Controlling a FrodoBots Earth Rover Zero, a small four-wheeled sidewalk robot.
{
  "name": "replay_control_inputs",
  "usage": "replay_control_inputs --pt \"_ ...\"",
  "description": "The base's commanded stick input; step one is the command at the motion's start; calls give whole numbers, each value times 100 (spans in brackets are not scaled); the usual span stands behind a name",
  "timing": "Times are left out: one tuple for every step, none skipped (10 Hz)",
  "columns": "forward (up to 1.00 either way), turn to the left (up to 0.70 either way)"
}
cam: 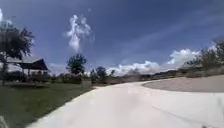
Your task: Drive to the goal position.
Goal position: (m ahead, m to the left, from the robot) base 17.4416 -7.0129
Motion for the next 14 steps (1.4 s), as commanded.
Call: replay_control_inputs --pt "85 4" --pt "85 4" --pt "85 4" --pt "85 4" --pt "85 4" --pt "85 4" --pt "85 4" --pt "85 4" --pt "85 4" --pt "85 4" --pt "85 4" --pt "85 4" --pt "85 4" --pt "85 4"
